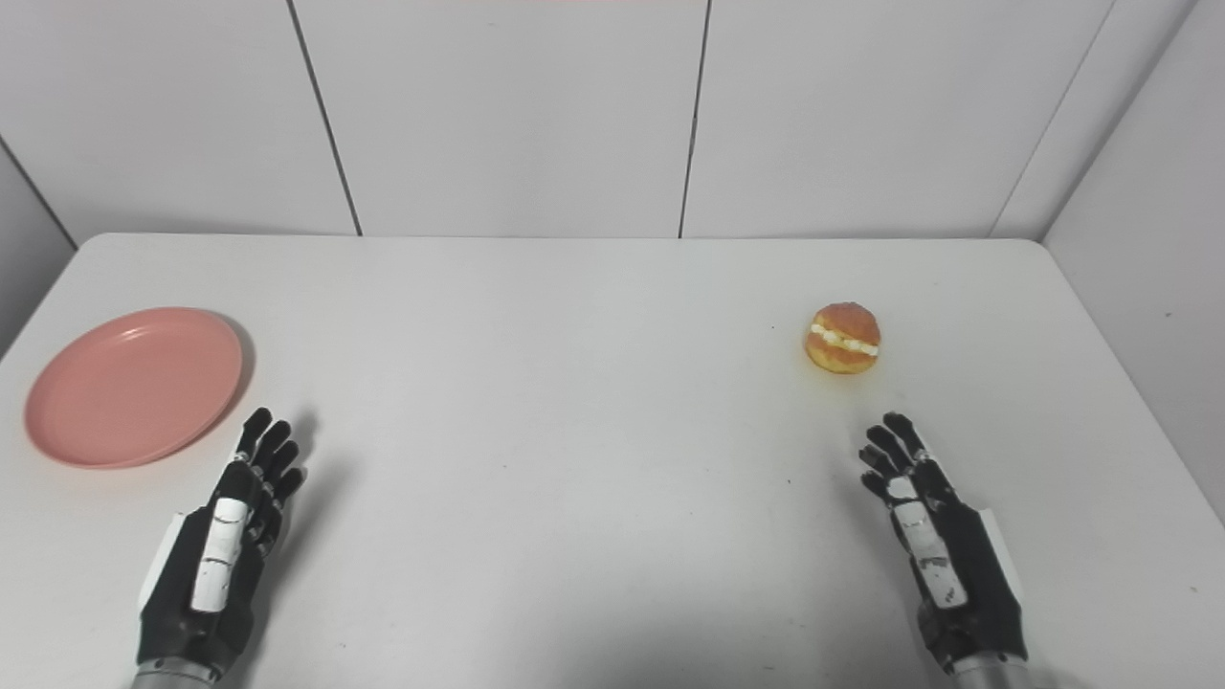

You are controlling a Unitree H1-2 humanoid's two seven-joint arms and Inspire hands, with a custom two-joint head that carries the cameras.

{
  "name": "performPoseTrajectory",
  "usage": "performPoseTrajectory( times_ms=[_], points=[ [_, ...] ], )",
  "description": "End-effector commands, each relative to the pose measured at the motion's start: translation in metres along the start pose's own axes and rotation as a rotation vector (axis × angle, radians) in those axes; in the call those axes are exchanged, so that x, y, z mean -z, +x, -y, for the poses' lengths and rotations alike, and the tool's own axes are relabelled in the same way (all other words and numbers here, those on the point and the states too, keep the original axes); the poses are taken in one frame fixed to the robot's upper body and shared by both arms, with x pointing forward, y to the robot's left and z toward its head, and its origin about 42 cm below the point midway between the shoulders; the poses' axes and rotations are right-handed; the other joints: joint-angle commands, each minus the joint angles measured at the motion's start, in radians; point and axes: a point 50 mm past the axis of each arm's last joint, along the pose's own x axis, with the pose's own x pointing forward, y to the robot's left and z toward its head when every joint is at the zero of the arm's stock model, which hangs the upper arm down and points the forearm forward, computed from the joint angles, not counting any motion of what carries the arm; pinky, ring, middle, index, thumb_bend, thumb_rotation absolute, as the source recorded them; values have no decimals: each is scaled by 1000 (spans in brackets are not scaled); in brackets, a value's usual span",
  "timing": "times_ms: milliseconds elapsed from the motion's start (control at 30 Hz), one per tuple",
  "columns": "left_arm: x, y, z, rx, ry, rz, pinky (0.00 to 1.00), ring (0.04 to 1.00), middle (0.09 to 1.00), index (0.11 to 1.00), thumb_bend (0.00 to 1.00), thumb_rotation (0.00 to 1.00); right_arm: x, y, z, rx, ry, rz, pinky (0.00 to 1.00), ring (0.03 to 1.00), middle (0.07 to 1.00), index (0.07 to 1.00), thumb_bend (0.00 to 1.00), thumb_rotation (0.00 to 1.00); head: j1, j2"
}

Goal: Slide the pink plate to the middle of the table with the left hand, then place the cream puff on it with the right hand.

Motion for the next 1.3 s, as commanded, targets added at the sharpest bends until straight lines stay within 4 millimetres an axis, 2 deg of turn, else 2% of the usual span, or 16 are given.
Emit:
performPoseTrajectory(
  times_ms=[0, 867, 1067, 1100, 1133, 1167, 1267],
  points=[
    [-10, 5, -2, 13, 11, 50, 1000, 1000, 1000, 1000, 835, 879, -12, 2, 0, -9, -17, 76, 918, 907, 912, 923, 862, 799, 0, 1],
    [-9, 5, -4, 19, 16, 40, 1000, 1000, 1000, 1000, 822, 867, -11, 2, -1, -10, -16, 79, 935, 923, 919, 911, 864, 769, 0, -3],
    [1, 3, 5, 19, 43, 31, 1000, 1000, 1000, 1000, 826, 891, -1, -1, 7, 1, -30, 75, 922, 908, 911, 903, 869, 775, 72, -64],
    [5, 2, 8, 23, 46, 29, 1000, 1000, 1000, 1000, 826, 894, 3, -1, 12, -2, -30, 73, 920, 906, 909, 902, 871, 775, 109, -90],
    [7, 2, 10, 26, 47, 30, 1000, 1000, 1000, 1000, 811, 903, 6, -1, 15, -5, -30, 74, 930, 917, 917, 909, 860, 779, 109, -90],
    [11, 2, 14, 31, 46, 29, 1000, 1000, 1000, 1000, 803, 908, 11, -1, 20, -11, -30, 74, 937, 924, 923, 915, 850, 784, 145, -115],
    [21, 3, 24, 44, 33, 21, 1000, 1000, 1000, 1000, 815, 894, 23, 0, 35, -18, -25, 73, 941, 928, 931, 923, 844, 787, 196, -154]
  ],
)
